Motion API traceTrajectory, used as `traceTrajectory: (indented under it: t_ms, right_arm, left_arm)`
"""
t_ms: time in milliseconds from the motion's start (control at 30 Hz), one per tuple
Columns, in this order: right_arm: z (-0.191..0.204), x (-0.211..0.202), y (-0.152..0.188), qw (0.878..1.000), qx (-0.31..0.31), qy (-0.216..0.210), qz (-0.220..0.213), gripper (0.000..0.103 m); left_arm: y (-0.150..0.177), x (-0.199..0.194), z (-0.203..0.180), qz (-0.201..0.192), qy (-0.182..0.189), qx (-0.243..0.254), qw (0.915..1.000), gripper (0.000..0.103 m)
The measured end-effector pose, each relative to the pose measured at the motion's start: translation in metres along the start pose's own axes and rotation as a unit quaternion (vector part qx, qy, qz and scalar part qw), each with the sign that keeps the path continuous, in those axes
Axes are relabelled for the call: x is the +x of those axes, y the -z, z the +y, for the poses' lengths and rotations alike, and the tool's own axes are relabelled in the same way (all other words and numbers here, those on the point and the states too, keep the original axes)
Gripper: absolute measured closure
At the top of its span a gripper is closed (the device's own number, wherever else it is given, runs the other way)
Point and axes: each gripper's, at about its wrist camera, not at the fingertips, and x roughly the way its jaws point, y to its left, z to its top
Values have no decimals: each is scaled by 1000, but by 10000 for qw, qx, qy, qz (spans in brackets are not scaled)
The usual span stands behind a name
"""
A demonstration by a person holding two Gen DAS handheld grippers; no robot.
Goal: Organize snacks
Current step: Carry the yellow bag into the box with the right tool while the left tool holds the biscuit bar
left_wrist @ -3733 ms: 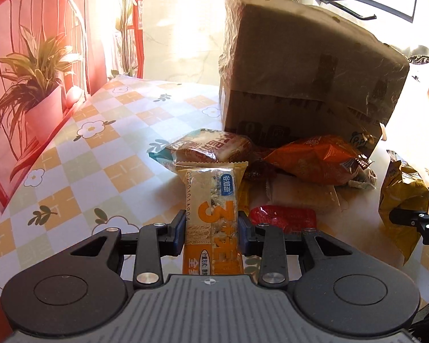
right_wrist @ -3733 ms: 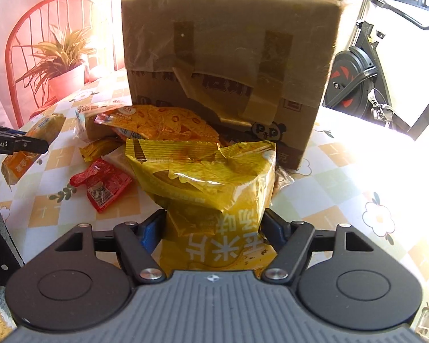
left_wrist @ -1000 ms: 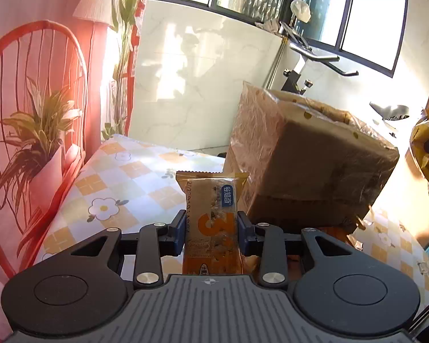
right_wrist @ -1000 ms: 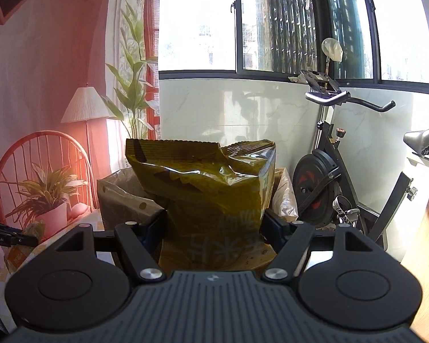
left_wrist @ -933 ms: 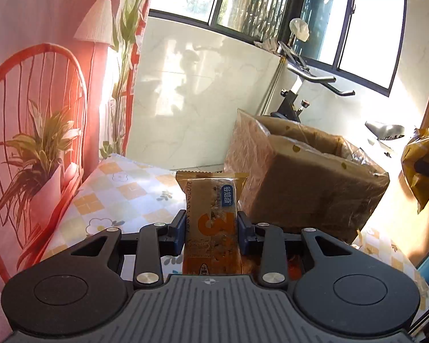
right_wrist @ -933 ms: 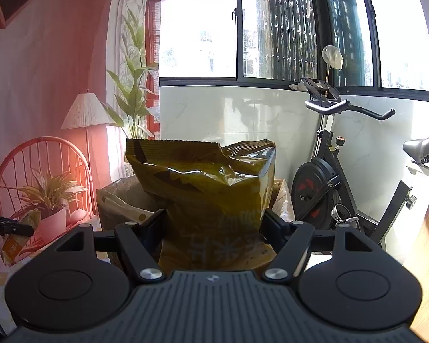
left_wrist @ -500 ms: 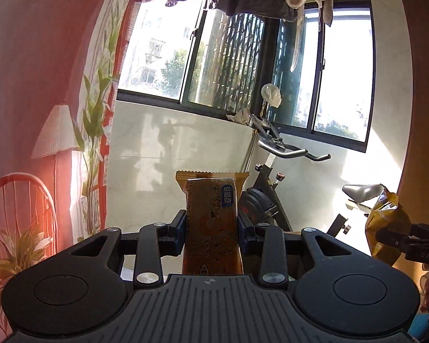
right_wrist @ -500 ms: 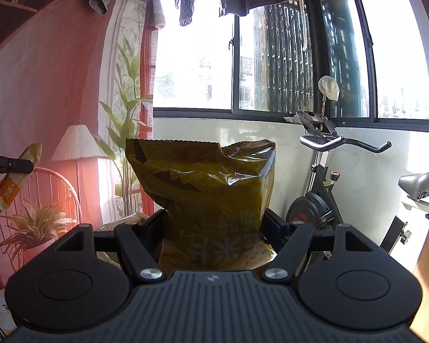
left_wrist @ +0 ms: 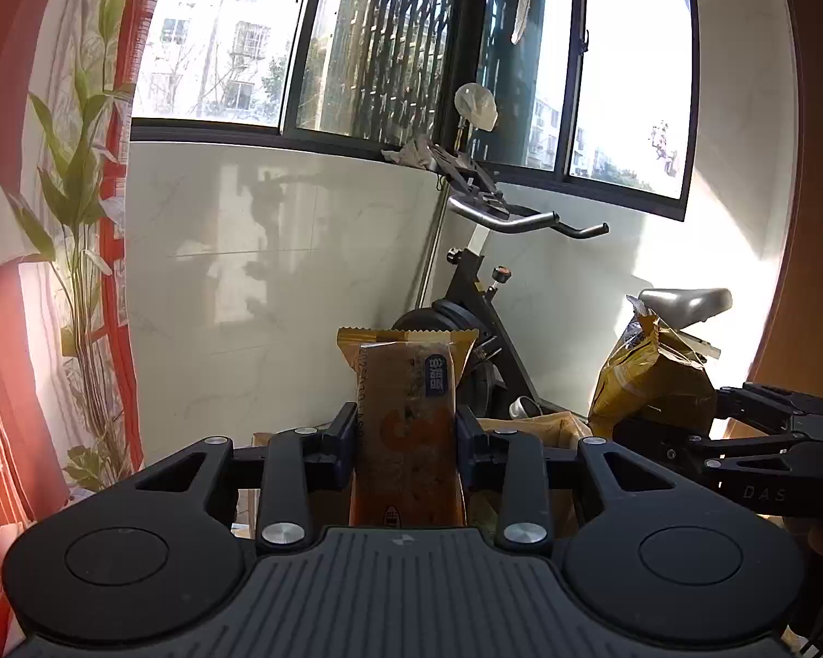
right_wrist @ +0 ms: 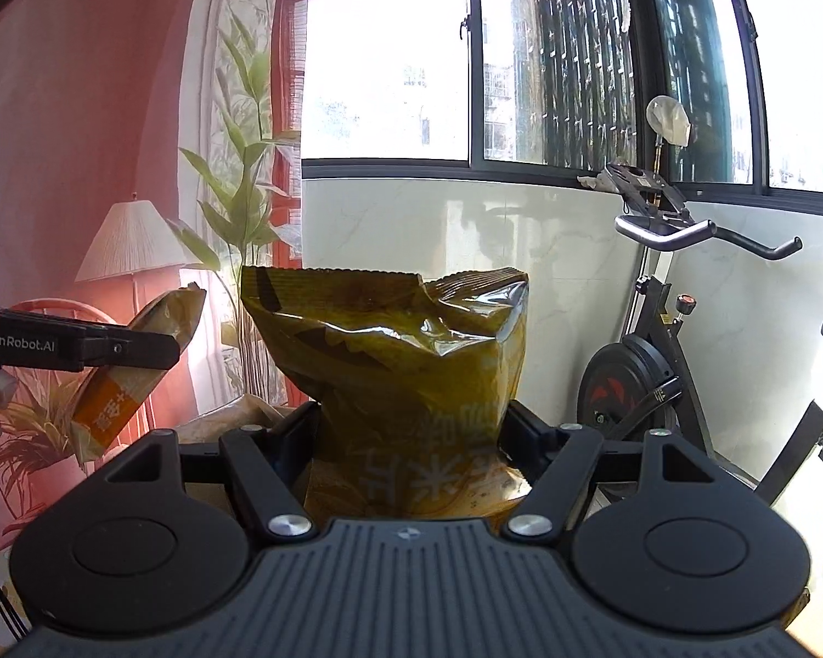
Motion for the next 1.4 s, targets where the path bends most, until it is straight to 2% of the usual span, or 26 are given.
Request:
traceTrajectory:
  t_ms: [133,433,467,500,567,733,1100,1400]
  right_arm:
    - [-11,18,5,9995,-11,143,279,30]
    - [-16,39,17,9967,-172,257,745,29]
    - [-15,41,18,9963,-200,288,780,28]
    - [-13,41,19,9961,-226,319,794,22]
    - [-10,41,20,9959,-285,348,788,13]
    - [-9,34,20,9960,-311,319,770,9]
    - [-15,-3,27,9975,155,129,676,8]
    - [-11,-45,41,9984,306,98,467,7]
  left_arm:
    - [1,21,-2,134,36,17,9999,65]
    - [7,37,-1,364,79,29,9993,65]
    - [6,37,-1,395,50,31,9992,63]
    - [6,37,0,413,35,36,9991,55]
    - [6,35,3,400,26,20,9992,47]
    - [7,30,8,462,-55,-7,9989,40]
    - [17,-17,21,469,-334,-93,9983,39]
    - [38,-70,40,268,-553,-207,9979,39]
